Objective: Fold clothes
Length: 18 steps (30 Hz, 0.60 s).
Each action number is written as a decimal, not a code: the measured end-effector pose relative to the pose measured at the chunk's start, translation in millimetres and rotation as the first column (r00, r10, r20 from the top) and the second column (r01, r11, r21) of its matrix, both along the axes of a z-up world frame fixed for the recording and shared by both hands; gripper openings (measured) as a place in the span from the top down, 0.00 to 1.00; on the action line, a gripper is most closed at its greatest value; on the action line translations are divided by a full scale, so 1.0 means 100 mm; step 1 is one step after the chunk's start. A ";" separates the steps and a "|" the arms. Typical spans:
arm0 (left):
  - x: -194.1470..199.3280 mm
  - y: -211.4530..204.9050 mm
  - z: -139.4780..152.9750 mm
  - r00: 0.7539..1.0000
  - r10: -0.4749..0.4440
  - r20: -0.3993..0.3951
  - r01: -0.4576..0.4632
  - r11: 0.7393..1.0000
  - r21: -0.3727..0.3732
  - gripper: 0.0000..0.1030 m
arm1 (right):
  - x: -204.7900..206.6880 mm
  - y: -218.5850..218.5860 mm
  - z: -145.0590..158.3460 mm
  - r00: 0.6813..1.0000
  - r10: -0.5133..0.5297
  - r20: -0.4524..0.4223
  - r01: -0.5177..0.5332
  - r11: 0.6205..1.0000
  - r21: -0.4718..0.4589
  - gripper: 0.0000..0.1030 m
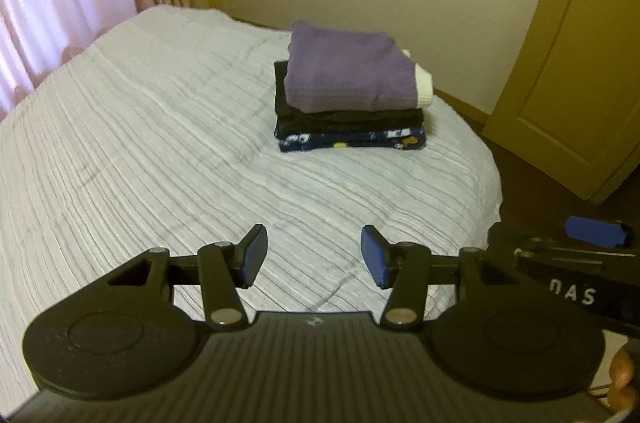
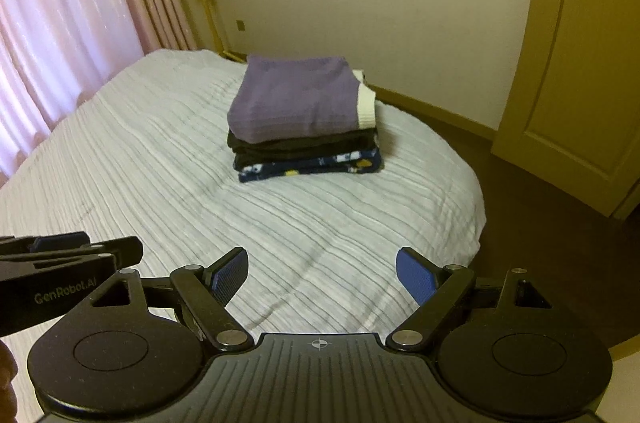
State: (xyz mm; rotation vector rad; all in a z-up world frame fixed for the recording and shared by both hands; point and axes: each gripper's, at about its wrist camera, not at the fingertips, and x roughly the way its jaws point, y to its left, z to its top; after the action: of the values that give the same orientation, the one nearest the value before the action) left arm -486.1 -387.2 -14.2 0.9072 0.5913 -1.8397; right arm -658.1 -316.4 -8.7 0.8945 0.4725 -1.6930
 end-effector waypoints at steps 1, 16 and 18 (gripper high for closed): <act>-0.01 -0.02 -0.02 1.000 0.004 0.002 -0.004 1.000 0.006 0.54 | -0.02 -0.02 -0.02 1.000 0.001 0.003 -0.001 1.000 0.007 0.18; -0.21 -0.41 -0.15 0.999 0.048 0.013 -0.048 0.998 0.032 0.54 | -0.29 -0.48 -0.18 0.999 0.019 0.027 -0.021 0.997 0.075 0.18; -0.24 -0.46 -0.17 0.999 0.051 0.013 -0.052 0.998 0.034 0.54 | -0.32 -0.54 -0.19 0.999 0.024 0.027 -0.026 0.996 0.080 0.18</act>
State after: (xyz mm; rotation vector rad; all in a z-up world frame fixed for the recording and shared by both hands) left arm -510.0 -432.7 -30.8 0.9172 0.6345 -1.7815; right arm -689.9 -370.2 -27.9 0.9636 0.5353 -1.6474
